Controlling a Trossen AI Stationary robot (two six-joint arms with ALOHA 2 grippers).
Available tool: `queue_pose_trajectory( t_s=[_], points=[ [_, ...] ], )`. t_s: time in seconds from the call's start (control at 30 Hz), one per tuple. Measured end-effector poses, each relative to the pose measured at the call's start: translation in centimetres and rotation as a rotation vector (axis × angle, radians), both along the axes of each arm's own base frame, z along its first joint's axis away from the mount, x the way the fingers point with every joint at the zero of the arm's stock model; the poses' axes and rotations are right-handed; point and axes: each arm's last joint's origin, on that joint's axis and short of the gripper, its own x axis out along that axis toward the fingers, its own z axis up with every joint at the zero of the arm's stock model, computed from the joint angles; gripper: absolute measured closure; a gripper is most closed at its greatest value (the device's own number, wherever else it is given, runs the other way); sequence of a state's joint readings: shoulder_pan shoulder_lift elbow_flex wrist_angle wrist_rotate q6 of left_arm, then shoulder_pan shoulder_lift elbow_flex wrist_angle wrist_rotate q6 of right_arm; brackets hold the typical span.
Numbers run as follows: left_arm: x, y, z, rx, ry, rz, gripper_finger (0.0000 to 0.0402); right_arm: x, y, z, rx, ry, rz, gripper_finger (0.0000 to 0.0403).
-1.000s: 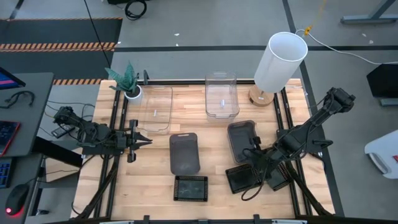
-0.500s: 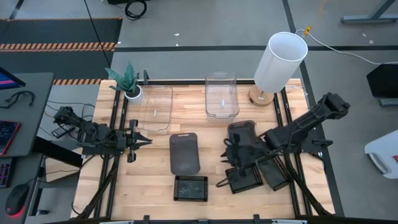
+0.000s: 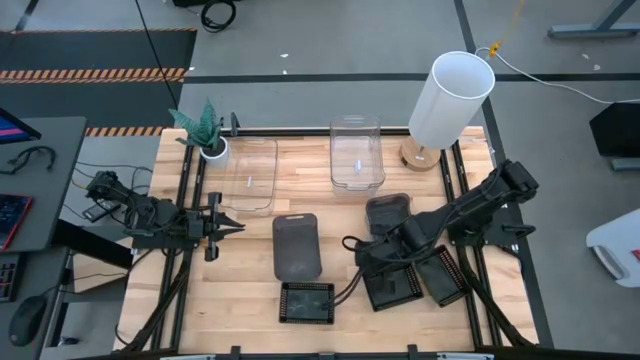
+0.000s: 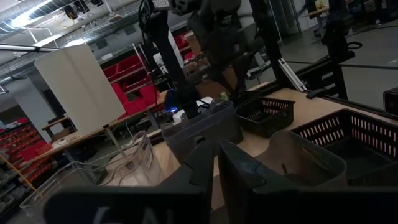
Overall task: Stack baskets by color
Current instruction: Stack the right black bin on top of the middle black bin
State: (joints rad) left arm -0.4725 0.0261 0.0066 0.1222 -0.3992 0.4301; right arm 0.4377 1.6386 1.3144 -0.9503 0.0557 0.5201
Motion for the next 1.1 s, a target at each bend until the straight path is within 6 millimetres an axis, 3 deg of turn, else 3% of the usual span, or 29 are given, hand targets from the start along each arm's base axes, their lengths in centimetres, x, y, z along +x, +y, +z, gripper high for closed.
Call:
queue_pose_trajectory(
  t_s=[0.27,0.53,0.7,0.93,1.1],
  points=[
    [0.0,0.0,0.0,0.0,0.001,0.0,0.0369,-1.2,0.3,0.5,0.122,0.107,-0.08,0.0286],
    [0.0,0.0,0.0,0.0,0.0,0.0,0.0376,-3.1,3.5,0.1,0.173,0.209,-0.166,0.0286],
    [0.0,0.0,0.0,0.0,0.0,0.0,0.0371,-5.4,5.9,-0.3,0.114,0.217,-0.187,0.0287],
    [0.0,0.0,0.0,0.0,0.0,0.0,0.037,-9.1,7.8,-3.1,0.095,0.352,-0.363,0.0287],
    [0.0,0.0,0.0,0.0,0.0,0.0,0.0376,-10.6,8.9,-3.3,0.088,0.351,-0.466,0.0287]
  ],
)
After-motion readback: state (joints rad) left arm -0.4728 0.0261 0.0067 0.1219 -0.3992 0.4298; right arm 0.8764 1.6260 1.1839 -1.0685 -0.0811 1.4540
